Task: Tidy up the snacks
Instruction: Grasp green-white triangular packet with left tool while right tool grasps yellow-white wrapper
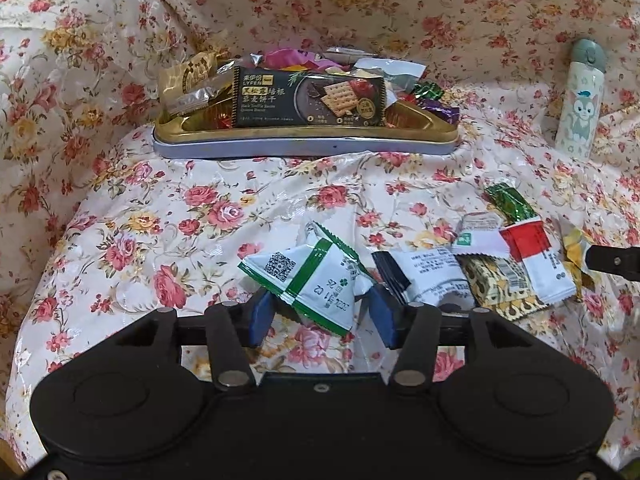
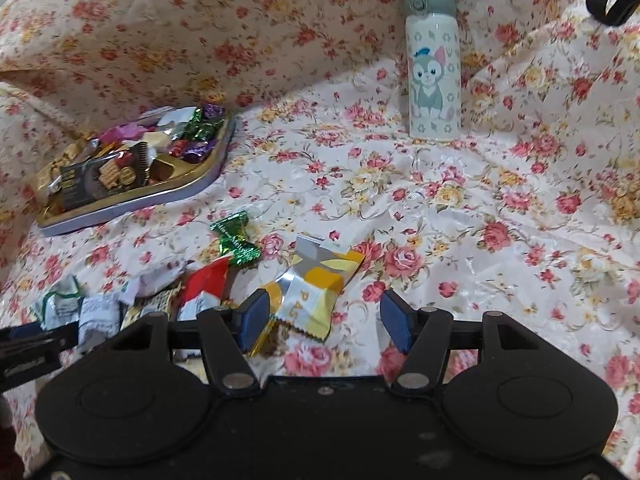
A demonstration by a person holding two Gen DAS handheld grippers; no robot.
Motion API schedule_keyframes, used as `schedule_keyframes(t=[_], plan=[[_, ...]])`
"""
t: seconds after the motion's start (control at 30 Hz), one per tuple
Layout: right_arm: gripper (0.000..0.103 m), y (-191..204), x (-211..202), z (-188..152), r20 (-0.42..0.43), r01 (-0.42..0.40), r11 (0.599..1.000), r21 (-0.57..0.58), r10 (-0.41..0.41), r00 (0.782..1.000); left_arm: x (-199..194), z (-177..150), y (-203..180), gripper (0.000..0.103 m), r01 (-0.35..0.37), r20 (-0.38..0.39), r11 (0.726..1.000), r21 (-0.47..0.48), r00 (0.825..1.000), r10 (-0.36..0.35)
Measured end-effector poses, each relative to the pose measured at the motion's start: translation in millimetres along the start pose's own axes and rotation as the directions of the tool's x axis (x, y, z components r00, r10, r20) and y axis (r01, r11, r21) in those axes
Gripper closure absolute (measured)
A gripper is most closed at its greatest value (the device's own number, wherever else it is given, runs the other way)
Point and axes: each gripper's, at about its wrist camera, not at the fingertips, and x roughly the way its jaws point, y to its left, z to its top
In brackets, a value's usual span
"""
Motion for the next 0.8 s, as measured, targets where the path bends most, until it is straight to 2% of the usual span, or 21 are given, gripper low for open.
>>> schedule_keyframes(t=[0.2, 0.3, 0.57, 0.8], plan=[[0.039, 0, 14, 4, -0.004, -0.004, 0.999, 0.051, 0.004, 1.0, 6, 1, -8, 0.042, -0.036, -0.016, 0.998, 0.044, 0.999, 0.037], [0.039, 1, 18, 6, -0.011, -0.009, 0.997, 0.077, 0.01, 1.0, 7, 2, -3, 0.042, -0.015, -0.023, 1.0, 0.011, 1.0, 0.015], [0.034, 6, 32, 14, -0.007, -0.013, 0.994, 0.106, 0.013, 1.0, 6, 0, -5, 0.042, -0.014, -0.01, 0.999, 0.03, 1.0, 0.014], [0.036, 8, 38, 18, 0.011, 0.0, 0.995, 0.1, -0.001, 1.0, 6, 0, -5, 0.042, -0.008, -0.01, 0.999, 0.041, 1.0, 0.008]])
